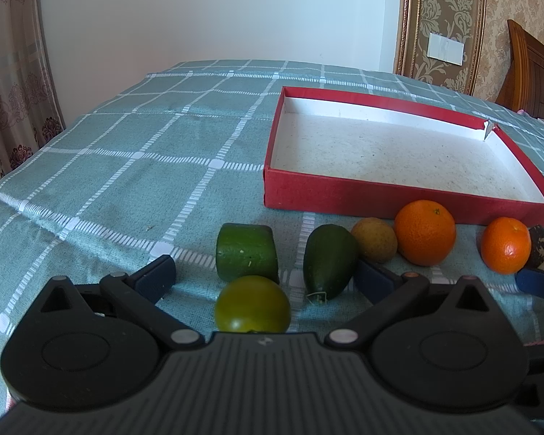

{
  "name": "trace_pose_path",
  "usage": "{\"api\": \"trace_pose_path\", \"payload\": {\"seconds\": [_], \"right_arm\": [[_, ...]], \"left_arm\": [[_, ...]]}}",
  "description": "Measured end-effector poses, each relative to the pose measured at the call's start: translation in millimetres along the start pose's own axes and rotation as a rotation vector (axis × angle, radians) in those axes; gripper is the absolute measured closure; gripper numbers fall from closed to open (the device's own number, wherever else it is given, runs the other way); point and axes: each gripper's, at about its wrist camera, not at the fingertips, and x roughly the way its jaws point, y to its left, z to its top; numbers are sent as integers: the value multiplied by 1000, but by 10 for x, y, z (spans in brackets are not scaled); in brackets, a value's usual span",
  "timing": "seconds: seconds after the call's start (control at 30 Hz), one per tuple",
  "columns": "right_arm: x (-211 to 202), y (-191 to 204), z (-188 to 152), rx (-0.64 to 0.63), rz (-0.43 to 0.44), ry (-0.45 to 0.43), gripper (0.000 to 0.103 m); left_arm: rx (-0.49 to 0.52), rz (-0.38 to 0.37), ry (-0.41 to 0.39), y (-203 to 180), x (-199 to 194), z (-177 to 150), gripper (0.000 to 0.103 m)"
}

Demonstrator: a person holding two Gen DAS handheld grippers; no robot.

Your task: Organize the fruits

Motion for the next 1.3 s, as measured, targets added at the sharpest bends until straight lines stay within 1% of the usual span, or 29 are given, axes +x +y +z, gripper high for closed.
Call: {"api": "trace_pose_path", "payload": {"seconds": [0.23, 0.3, 0.33, 0.37, 0.43, 0.47, 0.53, 0.63, 0.73, 0.8, 0.87, 0.9, 0.93, 0.97, 1.0, 1.07, 1.2, 1.3], "right_arm": [[-30, 5, 25, -1, 1, -7, 0], [-148, -23, -25, -27, 18, -66, 0], [-216, -5, -49, -55, 11, -88, 0], [-332, 11, -102, -90, 1, -118, 0], [-546, -29, -214, -136, 13, -193, 0], [-624, -62, -254, -147, 13, -215, 0], [-793, -174, -336, -163, -7, -242, 0], [-1041, -433, -414, -145, -20, -289, 0], [-1222, -721, -439, -106, -75, -329, 0], [-1278, -892, -446, -81, -100, -337, 0], [-1286, -1047, -422, -65, -105, -315, 1], [-1275, -1100, -409, -63, -114, -302, 15], [-1255, -1129, -395, -69, -119, -284, 40], [-1227, -1155, -384, -72, -121, -263, 50], [-1213, -1167, -391, -71, -115, -249, 56], [-1159, -1165, -390, -82, -96, -225, 56], [-1049, -1095, -379, -115, -98, -204, 57], [-928, -1062, -326, -137, -88, -170, 56]], "left_arm": [[0, 0, 0, 0, 0, -1, 0], [-6, -3, -2, 9, -3, 2, 0], [-4, -2, -1, 9, -4, 2, 0], [-1, -1, -1, 6, -5, 2, 0], [-1, -1, -1, 7, -12, 3, 0], [-2, -1, -1, 6, -13, 2, 0], [-2, -2, -1, 7, -13, 4, 0], [-2, -1, -1, 6, -12, 3, 0], [-2, -1, -1, 6, -13, 3, 0], [-2, -1, -1, 6, -13, 2, 0], [-2, -1, -1, 6, -13, 2, 0], [-2, -1, -1, 6, -13, 2, 0], [-2, -1, -1, 5, -13, 2, 0], [-2, -1, -1, 5, -13, 2, 0], [-2, -1, -1, 5, -13, 2, 0], [-2, -1, -1, 5, -13, 2, 0], [-2, -1, -1, 5, -15, 2, 0], [-2, -1, -1, 5, -13, 1, 0]]}}
